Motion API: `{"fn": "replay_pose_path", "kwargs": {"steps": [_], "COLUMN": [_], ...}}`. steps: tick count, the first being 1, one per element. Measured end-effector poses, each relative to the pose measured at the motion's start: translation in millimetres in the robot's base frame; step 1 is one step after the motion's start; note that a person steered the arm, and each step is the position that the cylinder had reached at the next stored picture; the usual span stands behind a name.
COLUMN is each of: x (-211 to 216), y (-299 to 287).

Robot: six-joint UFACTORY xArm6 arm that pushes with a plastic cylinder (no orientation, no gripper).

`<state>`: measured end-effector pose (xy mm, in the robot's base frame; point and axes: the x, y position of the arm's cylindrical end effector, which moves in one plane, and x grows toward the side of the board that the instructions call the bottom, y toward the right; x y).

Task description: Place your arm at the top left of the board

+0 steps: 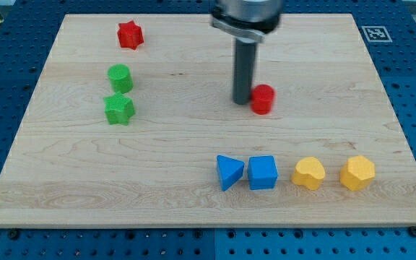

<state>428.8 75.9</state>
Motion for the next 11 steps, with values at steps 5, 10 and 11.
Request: {"fn": "replay_pose_path", "kwargs": {"steps": [5,10,11], "x": [-106,-196,-185], "y": [-153,-299,-240]}}
